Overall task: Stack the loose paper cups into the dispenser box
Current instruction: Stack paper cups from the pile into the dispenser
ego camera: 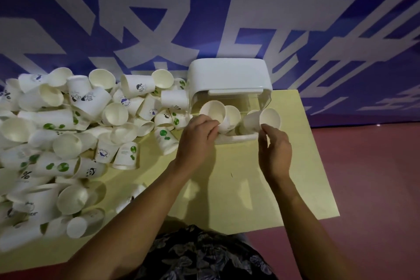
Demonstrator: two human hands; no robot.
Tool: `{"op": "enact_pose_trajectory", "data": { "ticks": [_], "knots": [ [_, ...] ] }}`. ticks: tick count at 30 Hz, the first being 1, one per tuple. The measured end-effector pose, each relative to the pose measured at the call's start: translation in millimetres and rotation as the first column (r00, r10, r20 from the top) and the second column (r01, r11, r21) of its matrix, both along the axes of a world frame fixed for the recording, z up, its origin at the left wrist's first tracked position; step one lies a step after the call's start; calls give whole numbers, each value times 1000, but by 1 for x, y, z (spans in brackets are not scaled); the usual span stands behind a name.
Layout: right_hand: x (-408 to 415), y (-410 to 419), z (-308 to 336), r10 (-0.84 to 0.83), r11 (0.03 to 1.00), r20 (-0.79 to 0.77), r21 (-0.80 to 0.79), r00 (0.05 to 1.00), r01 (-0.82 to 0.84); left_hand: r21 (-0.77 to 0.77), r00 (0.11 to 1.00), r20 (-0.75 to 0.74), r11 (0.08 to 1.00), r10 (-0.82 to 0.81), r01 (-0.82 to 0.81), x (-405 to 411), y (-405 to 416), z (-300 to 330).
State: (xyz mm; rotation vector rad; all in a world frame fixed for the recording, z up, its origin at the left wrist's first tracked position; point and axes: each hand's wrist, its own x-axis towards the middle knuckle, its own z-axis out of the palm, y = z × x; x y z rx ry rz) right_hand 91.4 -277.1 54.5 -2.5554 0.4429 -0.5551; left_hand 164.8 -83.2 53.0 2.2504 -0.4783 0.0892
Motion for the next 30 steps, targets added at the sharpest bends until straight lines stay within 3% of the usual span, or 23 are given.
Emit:
{"op": "enact_pose_trajectory", "data": {
  "ticks": [4, 11, 14, 16, 20, 26, 30],
  "knots": [
    [15, -32, 6, 32, 997, -51, -62, 998, -35, 69, 996, 76, 997, -49, 43, 11, -34, 5],
    [36, -69, -25, 199, 976, -246, -42, 949, -215, 309, 998, -49, 949, -43, 57, 23, -68, -27],
    [45, -78, -38, 279, 948, -317, -61, 907, -313, 561, 989, -102, 814, -110, 148, 35, -81, -45],
    [51, -83, -46, 324, 926, -357, -72, 876, -372, 642, 980, -155, 741, -126, 197, 44, -90, -49],
    [62, -91, -59, 382, 896, -400, -62, 833, -440, 662, 970, -228, 717, -84, 217, 52, -105, -57],
    [69, -94, -65, 416, 877, -402, -58, 816, -476, 576, 970, -244, 801, -22, 163, 47, -104, -65],
    [63, -78, -58, 334, 920, -352, -80, 874, -383, 350, 984, -174, 932, -36, 96, 43, -81, -48]
  ]
}}
